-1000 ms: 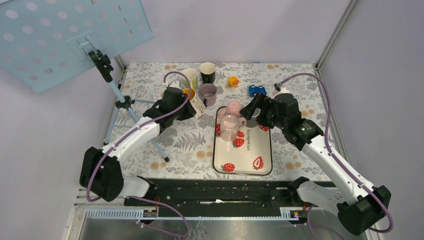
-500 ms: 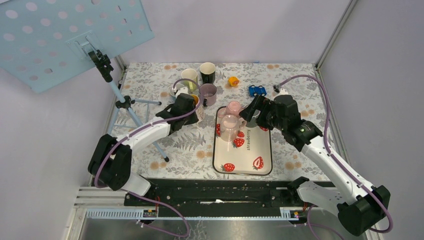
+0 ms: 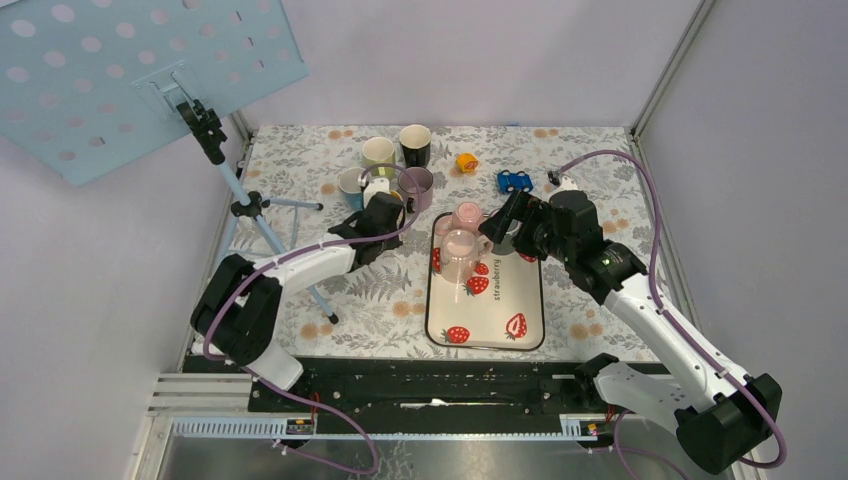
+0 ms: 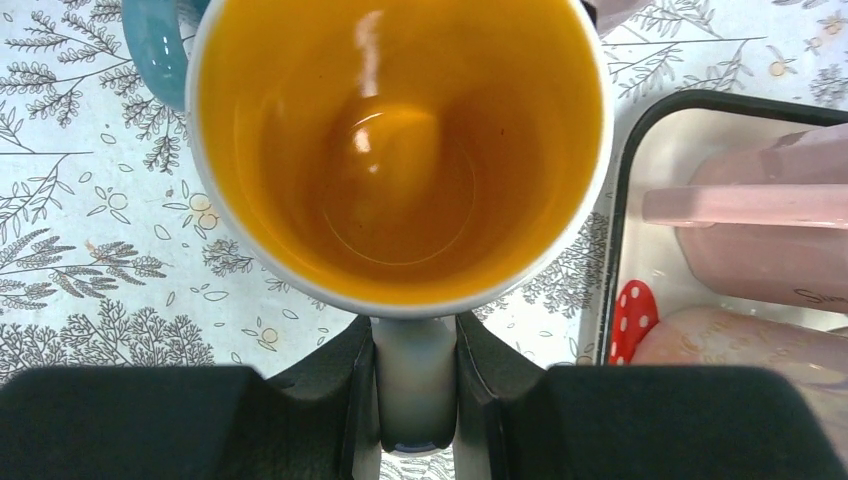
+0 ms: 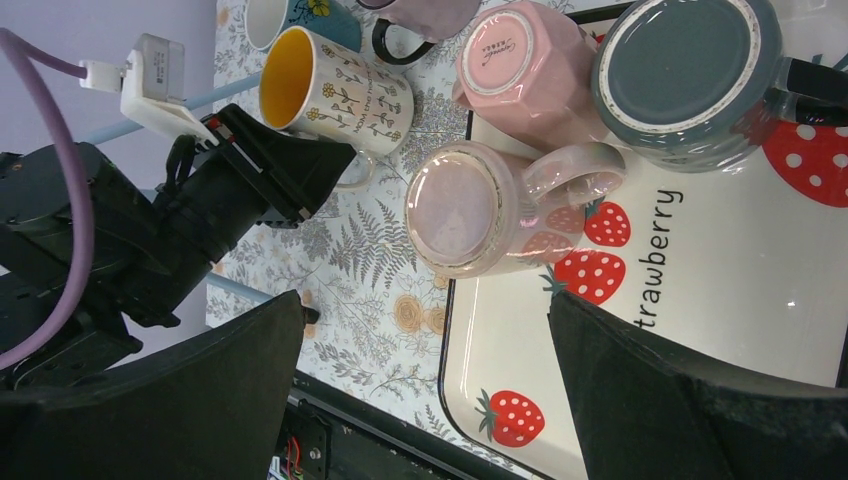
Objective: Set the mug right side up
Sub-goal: Place the cup at the center of the board.
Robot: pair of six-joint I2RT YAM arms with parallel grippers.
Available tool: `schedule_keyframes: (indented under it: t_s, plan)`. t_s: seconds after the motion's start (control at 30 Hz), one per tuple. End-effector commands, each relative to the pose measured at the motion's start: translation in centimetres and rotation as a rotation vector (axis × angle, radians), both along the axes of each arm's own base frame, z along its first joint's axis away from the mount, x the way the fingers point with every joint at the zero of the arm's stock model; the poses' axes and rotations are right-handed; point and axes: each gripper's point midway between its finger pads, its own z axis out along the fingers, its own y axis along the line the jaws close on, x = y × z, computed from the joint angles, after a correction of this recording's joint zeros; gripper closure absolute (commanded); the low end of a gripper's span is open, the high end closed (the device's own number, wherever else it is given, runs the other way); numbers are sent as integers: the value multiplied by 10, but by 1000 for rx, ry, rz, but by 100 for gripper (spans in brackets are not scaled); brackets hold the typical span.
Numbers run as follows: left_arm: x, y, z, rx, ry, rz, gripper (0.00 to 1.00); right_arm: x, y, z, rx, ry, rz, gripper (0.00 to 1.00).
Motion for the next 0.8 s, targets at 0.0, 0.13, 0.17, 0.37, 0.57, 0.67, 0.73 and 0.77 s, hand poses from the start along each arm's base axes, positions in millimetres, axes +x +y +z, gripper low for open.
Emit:
schedule_keyframes:
  t_s: [0.0,0.13,0.17,0.37,0.57,0.67,0.73,0.77]
  plan:
    - [33,-4,39,-19,-186,48,100,-2,0,17,23,-50,20,0]
    - [38,-7,35,-20,-194,50,100,-4,0,16,29,-47,21,0]
    - [39,-9,35,-21,-194,49,100,-4,0,16,32,-47,22,0]
    - [45,-12,23,1,-172,47,100,-8,0,19,38,-55,27,0]
    - [48,-12,13,-1,-160,50,100,-11,-3,19,30,-57,29,0]
    - [50,-11,9,-1,-149,55,100,-12,-4,19,29,-58,29,0]
    - [52,-9,6,-3,-140,57,100,-13,-4,19,29,-57,29,0]
    - [53,-9,5,-8,-138,55,100,-13,-4,19,30,-58,29,0]
